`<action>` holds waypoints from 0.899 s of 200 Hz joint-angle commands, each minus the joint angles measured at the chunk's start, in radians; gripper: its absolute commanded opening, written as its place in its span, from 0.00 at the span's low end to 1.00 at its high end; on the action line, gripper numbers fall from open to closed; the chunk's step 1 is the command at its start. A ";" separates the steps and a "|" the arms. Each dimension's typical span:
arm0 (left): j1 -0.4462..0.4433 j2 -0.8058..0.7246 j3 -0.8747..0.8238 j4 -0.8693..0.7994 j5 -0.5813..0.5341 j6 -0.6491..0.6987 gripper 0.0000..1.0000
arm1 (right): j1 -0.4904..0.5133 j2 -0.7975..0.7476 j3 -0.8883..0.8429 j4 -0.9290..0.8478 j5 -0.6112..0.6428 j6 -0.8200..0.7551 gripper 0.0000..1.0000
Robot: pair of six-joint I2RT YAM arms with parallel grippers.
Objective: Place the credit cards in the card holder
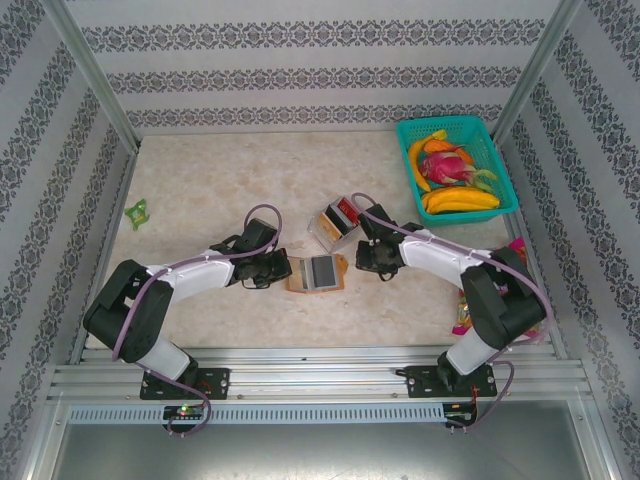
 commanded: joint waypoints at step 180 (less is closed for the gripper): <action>0.010 -0.037 0.065 -0.181 -0.038 0.084 0.00 | 0.139 0.155 0.175 -0.152 0.190 -0.008 0.20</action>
